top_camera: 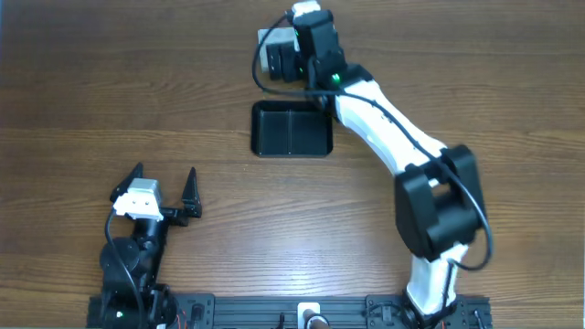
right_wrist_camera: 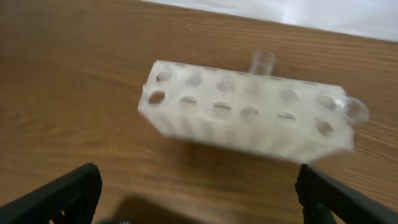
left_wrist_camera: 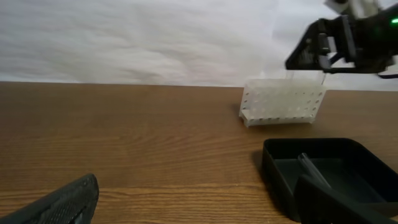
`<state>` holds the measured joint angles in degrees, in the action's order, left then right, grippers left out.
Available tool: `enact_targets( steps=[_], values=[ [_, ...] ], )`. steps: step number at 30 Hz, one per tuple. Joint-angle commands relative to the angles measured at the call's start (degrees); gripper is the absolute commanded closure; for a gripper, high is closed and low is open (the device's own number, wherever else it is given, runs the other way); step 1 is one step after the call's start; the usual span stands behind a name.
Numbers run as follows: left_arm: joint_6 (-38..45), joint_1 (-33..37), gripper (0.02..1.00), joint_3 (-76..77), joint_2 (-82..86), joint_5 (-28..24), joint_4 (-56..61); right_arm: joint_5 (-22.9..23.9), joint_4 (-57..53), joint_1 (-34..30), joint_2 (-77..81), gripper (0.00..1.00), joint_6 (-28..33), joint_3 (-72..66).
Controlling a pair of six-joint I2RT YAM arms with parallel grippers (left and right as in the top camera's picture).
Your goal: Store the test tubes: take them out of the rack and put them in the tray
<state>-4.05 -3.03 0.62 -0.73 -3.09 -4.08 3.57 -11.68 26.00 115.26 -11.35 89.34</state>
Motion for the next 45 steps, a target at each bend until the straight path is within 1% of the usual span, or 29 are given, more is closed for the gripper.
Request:
enact_targets(
  steps=[1,3,8,13,20,29,39,43,45],
  values=[
    [0.63,0.37,0.018,-0.28,0.35,-0.72,-0.09,4.02,-0.72,0.35,7.82,0.007,-4.94,9.09],
    [0.63,0.37,0.018,-0.28,0.35,-0.72,-0.09,4.44,-0.76,0.35,9.88,0.009,-4.94,11.1],
    [0.63,0.37,0.018,-0.28,0.35,-0.72,-0.09,8.0,-0.76,0.35,14.38,0.007,-4.92,15.41],
    [0.63,0.37,0.018,-0.28,0.35,-0.72,-0.09,10.62,0.83,0.35,16.68,0.009,-4.35,16.79],
    [0.63,0.37,0.018,-0.28,0.35,-0.72,-0.09,11.17,3.43,0.35,17.09,0.042,0.39,16.79],
    [0.63,0.37,0.02,-0.28,0.35,-0.72,-0.09,11.56,4.33,0.22,17.09,0.097,2.27,16.79],
    [0.63,0.37,0.018,-0.28,0.35,-0.72,-0.09,11.58,5.92,0.11,18.67,0.233,3.34,16.79],
    [0.63,0.37,0.018,-0.28,0.35,-0.72,-0.09,13.6,6.12,-0.2,18.73,0.299,3.34,16.79],
    [0.63,0.37,0.018,-0.28,0.35,-0.72,-0.09,13.86,6.12,-0.48,18.73,0.308,3.32,16.79]
  ],
)
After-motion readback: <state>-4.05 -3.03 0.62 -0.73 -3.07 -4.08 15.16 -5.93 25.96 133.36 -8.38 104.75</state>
